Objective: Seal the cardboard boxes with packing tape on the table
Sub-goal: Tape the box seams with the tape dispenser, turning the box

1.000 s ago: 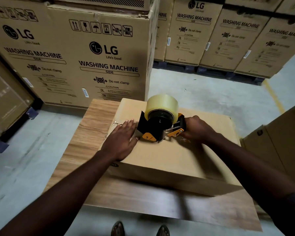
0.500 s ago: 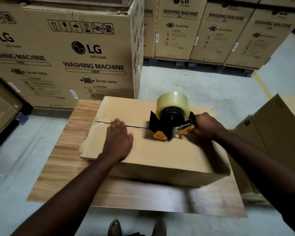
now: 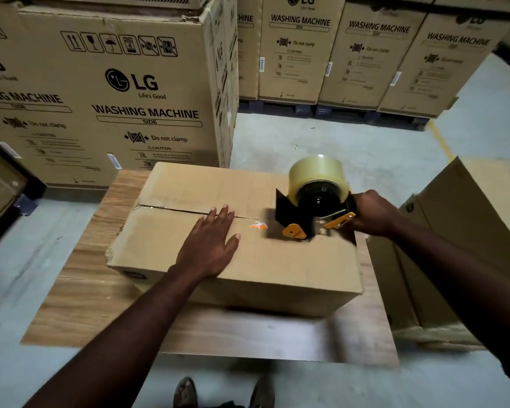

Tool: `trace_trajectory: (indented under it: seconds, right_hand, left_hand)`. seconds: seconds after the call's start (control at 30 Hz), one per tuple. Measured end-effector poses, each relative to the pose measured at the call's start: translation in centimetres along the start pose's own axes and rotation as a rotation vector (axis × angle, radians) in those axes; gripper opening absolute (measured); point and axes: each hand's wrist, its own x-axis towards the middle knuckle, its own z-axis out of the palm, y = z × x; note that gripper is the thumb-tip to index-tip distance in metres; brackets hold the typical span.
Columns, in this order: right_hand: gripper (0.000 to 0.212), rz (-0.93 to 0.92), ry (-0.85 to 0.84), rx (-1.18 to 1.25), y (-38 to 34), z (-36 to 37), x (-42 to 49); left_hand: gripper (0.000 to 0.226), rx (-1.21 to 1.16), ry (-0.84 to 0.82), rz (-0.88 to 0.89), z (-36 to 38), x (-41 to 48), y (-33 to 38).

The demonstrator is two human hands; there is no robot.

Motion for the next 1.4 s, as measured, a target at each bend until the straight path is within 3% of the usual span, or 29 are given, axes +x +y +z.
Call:
trace_trajectory:
  seconds: [0.2, 0.4, 0.57, 0.77, 0.9, 1.1, 1.27, 1.4]
  right_hand:
    - [0.028, -0.028, 0.037, 0.086, 2.7, 1.8, -0.9]
    - [0.03, -0.059, 0.042, 0.146, 3.6, 2.3, -0.4]
    - [0.042, 0.0, 0.101, 0.22, 4.4, 1.8, -1.1]
    - [0.034, 0.02, 0.097, 0.145, 8.8, -0.2, -3.8]
    - [0.05, 0.019, 0.081, 0.061, 9.6, 0.0, -3.8]
    - [0.056, -0.004, 0.099, 0.033, 9.4, 0.0, -3.9]
    - [0.036, 0.068, 0.105, 0.161, 8.9, 0.4, -4.8]
    - [0.038, 0.118, 0.167, 0.2, 10.3, 0.7, -5.1]
  left_hand:
    - [0.067, 0.055, -0.005, -0.115, 0.7, 0.6, 4.2]
    - [0.058, -0.01, -0.047, 0.177, 2.2, 2.6, 10.9]
    - [0.068, -0.057, 0.003, 0.165, 2.5, 2.6, 10.4]
    - [0.066, -0.037, -0.023, 0.137, 2.4, 2.5, 10.8]
    - [0.066, 0.03, -0.04, 0.08, 2.8, 2.7, 13.4]
    - [0.057, 0.011, -0.027, 0.33, 3.4, 4.0, 19.0]
    - [0.062, 0.044, -0.016, 0.384, 4.2, 4.2, 17.9]
    - [0.067, 0.05, -0.022, 0.366, 4.5, 4.4, 18.1]
